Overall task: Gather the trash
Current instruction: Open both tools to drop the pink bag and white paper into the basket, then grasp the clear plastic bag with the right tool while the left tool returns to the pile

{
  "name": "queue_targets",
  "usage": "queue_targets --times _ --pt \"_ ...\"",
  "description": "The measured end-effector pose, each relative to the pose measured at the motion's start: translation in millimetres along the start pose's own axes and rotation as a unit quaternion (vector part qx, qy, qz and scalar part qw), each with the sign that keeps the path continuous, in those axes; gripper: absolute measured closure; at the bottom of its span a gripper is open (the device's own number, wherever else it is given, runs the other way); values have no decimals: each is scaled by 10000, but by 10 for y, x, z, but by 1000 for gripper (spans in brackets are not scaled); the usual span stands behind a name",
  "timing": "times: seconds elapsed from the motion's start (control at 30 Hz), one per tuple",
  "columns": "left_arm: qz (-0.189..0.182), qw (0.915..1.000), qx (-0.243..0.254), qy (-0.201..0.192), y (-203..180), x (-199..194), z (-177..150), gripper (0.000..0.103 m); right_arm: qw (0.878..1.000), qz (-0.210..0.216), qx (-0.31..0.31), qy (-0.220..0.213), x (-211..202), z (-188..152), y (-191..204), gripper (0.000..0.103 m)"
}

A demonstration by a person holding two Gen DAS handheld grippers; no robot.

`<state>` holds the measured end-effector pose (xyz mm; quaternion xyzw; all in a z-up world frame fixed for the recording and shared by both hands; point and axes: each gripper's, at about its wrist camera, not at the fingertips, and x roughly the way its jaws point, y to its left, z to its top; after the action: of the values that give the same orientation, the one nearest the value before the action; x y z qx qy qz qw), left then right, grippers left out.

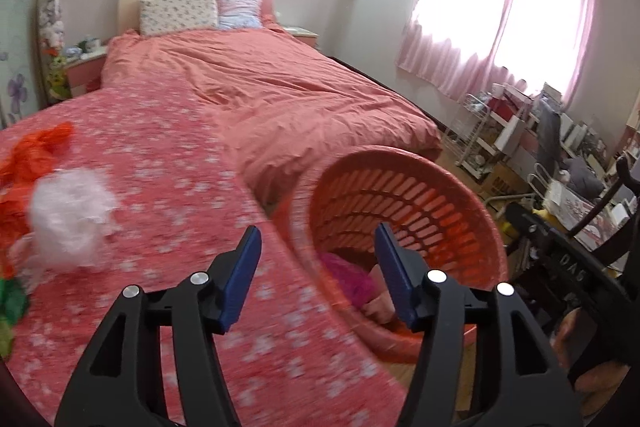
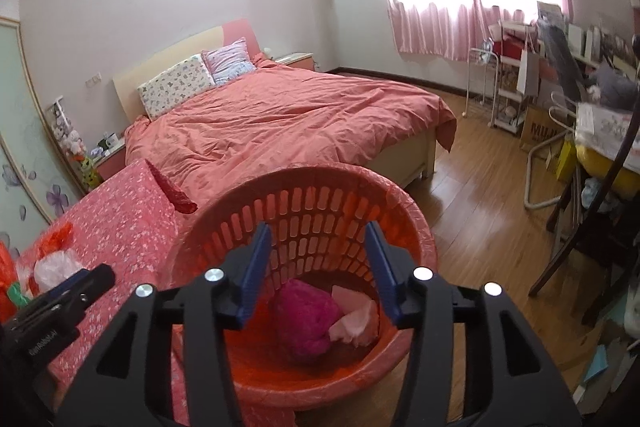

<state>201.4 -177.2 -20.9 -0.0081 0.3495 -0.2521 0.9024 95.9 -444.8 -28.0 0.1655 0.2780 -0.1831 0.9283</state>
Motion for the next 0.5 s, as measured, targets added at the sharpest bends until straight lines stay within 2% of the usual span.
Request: queue_targets --times 0.13,0.3,0.43,0.5 --pt "433 9990 -45 -124 271 -240 -88 42 9996 158 -247 -47 -103 -25 214 52" --pt "995 9943 -326 -204 694 -537 -193 40 9960 634 -626 65 -193 -127 716 51" --pt "1457 9865 -703 -248 1148 -813 -302 28 9882 1136 -988 270 -200 -268 1261 51" --pt "1643 9822 -842 -360 1324 -945 -350 26 9836 1358 -1139 346 -217 -360 1512 51"
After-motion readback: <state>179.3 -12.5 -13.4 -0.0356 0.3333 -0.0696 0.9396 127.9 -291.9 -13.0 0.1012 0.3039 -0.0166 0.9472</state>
